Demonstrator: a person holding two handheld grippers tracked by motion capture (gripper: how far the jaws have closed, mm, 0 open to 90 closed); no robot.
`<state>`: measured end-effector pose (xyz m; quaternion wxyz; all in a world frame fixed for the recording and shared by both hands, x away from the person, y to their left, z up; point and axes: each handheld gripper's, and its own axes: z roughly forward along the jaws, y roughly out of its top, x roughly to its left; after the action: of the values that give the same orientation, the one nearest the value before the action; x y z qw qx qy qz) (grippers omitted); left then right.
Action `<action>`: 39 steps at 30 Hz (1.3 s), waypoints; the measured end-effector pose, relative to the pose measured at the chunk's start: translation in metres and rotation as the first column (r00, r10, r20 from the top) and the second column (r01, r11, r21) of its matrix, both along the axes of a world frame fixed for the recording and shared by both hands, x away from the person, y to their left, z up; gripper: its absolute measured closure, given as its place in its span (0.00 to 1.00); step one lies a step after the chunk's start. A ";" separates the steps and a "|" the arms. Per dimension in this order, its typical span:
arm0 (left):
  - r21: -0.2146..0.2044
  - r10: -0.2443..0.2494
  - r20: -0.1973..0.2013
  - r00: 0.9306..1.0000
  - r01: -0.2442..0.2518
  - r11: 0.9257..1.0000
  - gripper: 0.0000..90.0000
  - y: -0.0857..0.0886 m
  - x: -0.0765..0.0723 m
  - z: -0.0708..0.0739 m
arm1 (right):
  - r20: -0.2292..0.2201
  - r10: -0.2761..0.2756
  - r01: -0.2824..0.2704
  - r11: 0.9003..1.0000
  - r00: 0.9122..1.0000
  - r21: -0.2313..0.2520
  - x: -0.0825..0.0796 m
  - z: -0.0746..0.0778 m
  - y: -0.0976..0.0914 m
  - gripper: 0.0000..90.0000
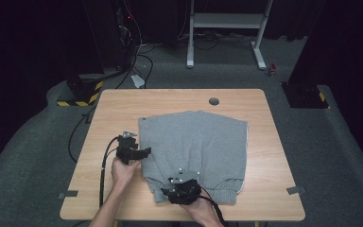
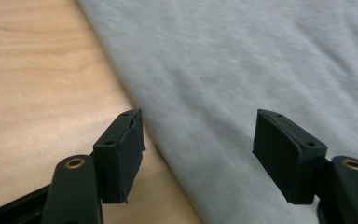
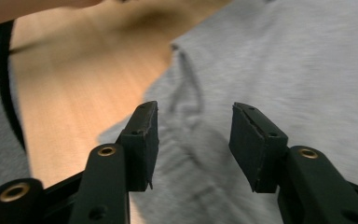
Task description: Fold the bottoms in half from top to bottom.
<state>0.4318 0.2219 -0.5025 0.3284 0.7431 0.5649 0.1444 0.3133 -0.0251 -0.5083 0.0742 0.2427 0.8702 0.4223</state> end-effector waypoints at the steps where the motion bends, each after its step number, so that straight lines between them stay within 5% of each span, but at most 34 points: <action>1: 0.029 0.009 -0.009 1.000 -0.009 1.000 0.36 -0.001 0.006 -0.001 | -0.011 0.003 -0.003 1.000 1.000 -0.006 -0.002 -0.001 0.002 0.54; 4: 0.078 0.031 -0.015 0.999 -0.030 0.997 0.35 -0.004 0.020 0.000 | -0.005 0.036 -0.036 0.999 0.999 -0.030 -0.008 -0.003 0.010 0.49; 5: 0.089 0.041 -0.018 0.999 -0.039 0.995 0.36 -0.004 0.028 0.001 | 0.045 0.040 -0.037 0.998 0.998 -0.055 -0.014 -0.002 0.014 0.48; 6: 0.089 0.041 -0.018 0.999 -0.039 0.995 0.36 -0.004 0.028 0.001 | 0.045 0.040 -0.037 0.998 0.998 -0.055 -0.014 -0.002 0.014 0.48; 10: -0.005 0.117 -0.017 0.993 -0.117 0.993 0.38 0.005 0.042 -0.005 | 0.047 0.062 -0.058 0.996 0.997 -0.066 -0.020 -0.003 0.020 0.45; 15: -0.005 0.162 0.006 0.987 -0.162 0.987 0.39 0.007 0.047 -0.010 | 0.056 0.080 -0.073 0.991 0.995 -0.115 -0.024 -0.009 0.026 0.44; 18: 0.029 0.160 0.023 0.987 -0.161 0.987 0.40 0.004 0.049 -0.011 | 0.082 0.091 -0.078 0.985 0.992 -0.156 -0.028 -0.010 0.031 0.44; 21: 0.165 0.093 0.002 0.996 -0.092 0.982 0.40 -0.010 0.055 -0.008 | 0.116 0.081 -0.058 0.980 0.990 -0.189 -0.031 -0.011 0.034 0.48; 25: 0.158 0.099 -0.004 0.995 -0.097 0.983 0.43 -0.014 0.061 -0.007 | 0.103 0.074 -0.052 0.978 0.992 -0.201 -0.031 -0.010 0.034 0.55; 33: 0.144 0.100 -0.020 0.995 -0.096 0.985 0.87 -0.011 0.063 -0.003 | 0.169 0.062 -0.013 0.960 0.984 -0.278 -0.041 -0.006 0.032 0.84; 39: 0.119 0.075 -0.070 0.995 -0.066 0.991 0.95 -0.012 0.068 0.000 | 0.160 0.055 -0.009 0.961 0.986 -0.275 -0.042 -0.004 0.029 0.88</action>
<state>0.4998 0.2102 -0.5028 0.2580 0.7455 0.5930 0.1612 0.2712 0.0036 -0.5124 0.1724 0.1802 0.9148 0.3178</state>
